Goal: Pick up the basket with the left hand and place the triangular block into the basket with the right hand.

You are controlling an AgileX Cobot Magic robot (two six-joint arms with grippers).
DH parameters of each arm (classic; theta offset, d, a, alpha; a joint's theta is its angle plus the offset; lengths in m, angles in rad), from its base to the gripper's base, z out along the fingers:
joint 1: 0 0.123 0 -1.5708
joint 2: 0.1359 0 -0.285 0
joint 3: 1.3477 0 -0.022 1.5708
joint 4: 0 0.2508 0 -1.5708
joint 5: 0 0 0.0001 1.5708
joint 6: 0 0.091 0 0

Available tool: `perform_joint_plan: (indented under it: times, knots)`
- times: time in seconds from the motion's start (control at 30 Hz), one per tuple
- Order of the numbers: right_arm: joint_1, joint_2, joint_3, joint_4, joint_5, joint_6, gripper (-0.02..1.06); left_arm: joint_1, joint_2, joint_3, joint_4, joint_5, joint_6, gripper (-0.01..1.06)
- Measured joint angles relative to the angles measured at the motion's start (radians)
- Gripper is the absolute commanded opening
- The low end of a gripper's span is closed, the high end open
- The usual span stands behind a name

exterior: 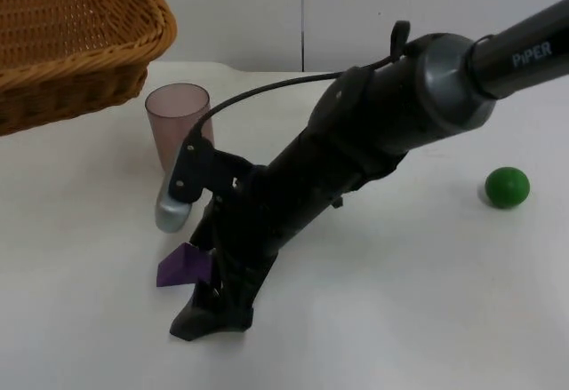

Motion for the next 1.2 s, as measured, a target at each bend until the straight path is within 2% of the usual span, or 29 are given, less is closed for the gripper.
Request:
perform_joint_plan:
  times: [0.13, 0.17, 0.27, 0.3, 0.33, 0.43, 0.67, 0.73, 0.83, 0.87, 0.93, 0.97, 1.0, 1.03, 1.17, 1.2]
  knots:
    - [0.009, 0.002, -0.002, 0.007, -0.007, -0.004, 0.68, 0.000, 0.000, 0.000, 0.000, 0.000, 0.000, 0.00]
    - [0.013, 0.005, -0.006, 0.013, -0.007, -0.004, 0.68, 0.000, 0.000, 0.000, 0.000, 0.000, 0.000, 0.00]
    - [0.012, 0.011, -0.012, 0.028, -0.014, -0.004, 0.41, 0.000, 0.000, 0.000, 0.000, 0.000, 0.000, 0.00]
    - [0.012, 0.011, -0.012, 0.028, -0.014, -0.004, 0.27, 0.000, 0.000, 0.000, 0.000, 0.000, 0.000, 0.00]
    - [0.012, 0.011, -0.012, 0.030, -0.018, -0.004, 0.27, 0.000, 0.000, 0.000, 0.000, 0.000, 0.000, 0.00]
    - [0.012, 0.011, -0.014, 0.038, -0.031, 0.002, 0.01, 0.000, 0.000, 0.000, 0.000, 0.000, 0.000, 0.00]
    - [0.012, 0.012, -0.016, 0.058, -0.054, 0.043, 0.00, 0.000, 0.000, 0.000, 0.002, 0.000, 0.000, 0.00]
    - [0.012, 0.007, -0.016, 0.042, -0.054, 0.088, 0.00, 0.000, 0.000, 0.000, 0.004, 0.000, -0.002, 0.00]
    - [0.012, -0.025, -0.016, -0.064, -0.056, 0.210, 0.00, 0.000, 0.000, 0.000, 0.004, 0.000, -0.002, 0.00]
    - [0.012, -0.025, -0.016, -0.064, -0.056, 0.210, 0.00, 0.000, 0.000, 0.000, 0.004, 0.000, -0.002, 0.00]
    - [0.012, -0.060, -0.016, -0.183, -0.046, 0.331, 0.00, 0.000, 0.000, 0.000, 0.004, 0.000, -0.002, 0.00]
    - [0.006, -0.084, -0.016, -0.271, -0.018, 0.423, 0.00, 0.000, 0.000, 0.000, 0.004, 0.000, -0.002, 0.00]
    - [-0.002, -0.100, -0.016, -0.314, 0.013, 0.464, 0.00, 0.000, 0.000, 0.000, 0.004, 0.000, -0.002, 0.00]
    - [-0.002, -0.100, -0.016, -0.314, 0.013, 0.464, 0.00, 0.000, 0.000, 0.000, 0.004, 0.000, -0.002, 0.00]
    - [-0.061, -0.153, -0.007, -0.372, 0.143, 0.548, 0.00, 0.000, 0.000, 0.000, 0.004, 0.000, -0.002, 0.00]
    - [-0.061, -0.153, -0.007, -0.372, 0.143, 0.548, 0.00, 0.000, 0.000, 0.000, 0.004, 0.000, -0.002, 0.00]
